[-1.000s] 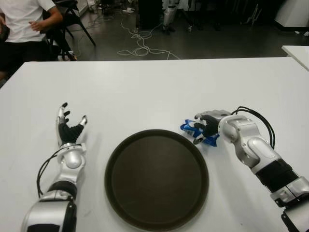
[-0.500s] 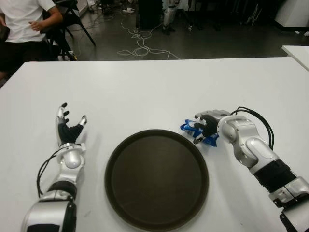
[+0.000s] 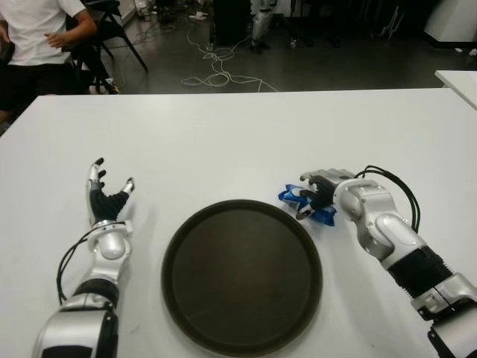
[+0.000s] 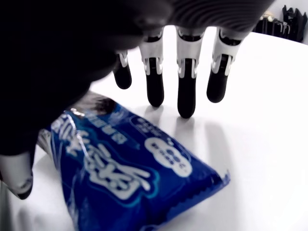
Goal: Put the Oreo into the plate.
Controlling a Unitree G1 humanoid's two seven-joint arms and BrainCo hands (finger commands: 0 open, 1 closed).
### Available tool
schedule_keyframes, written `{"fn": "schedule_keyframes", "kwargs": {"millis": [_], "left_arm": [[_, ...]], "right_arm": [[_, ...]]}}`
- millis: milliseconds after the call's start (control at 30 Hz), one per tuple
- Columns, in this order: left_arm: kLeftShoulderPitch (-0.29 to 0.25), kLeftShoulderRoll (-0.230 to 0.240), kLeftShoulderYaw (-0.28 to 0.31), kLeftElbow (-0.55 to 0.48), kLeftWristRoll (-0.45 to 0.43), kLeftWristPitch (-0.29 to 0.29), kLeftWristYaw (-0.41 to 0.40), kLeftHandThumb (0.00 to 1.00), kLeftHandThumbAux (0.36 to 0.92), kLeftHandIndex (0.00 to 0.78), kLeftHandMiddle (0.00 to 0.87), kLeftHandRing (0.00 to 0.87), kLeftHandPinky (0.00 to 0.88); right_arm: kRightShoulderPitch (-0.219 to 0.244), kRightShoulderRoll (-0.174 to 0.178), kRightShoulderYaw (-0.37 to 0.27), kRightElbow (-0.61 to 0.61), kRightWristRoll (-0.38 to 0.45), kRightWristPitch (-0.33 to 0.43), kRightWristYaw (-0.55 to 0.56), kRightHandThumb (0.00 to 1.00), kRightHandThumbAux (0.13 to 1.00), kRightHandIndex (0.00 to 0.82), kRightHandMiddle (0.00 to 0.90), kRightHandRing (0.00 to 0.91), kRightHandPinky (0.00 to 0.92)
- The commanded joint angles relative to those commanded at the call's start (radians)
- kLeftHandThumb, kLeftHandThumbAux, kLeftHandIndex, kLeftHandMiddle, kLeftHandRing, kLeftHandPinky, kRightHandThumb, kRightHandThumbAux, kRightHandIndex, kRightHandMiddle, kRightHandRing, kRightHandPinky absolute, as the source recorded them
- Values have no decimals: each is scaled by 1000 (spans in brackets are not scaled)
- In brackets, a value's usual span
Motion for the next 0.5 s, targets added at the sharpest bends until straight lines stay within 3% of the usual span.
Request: {"fn": "schedule_keyframes", "kwargs": {"millis": [500], "left_arm": [[0, 3, 0, 2, -1, -6, -12, 63, 802, 83, 73, 82, 108]], "right_arm": [[-10, 20, 15, 33, 1, 30, -7, 0, 530, 93, 165, 166, 165]]}}
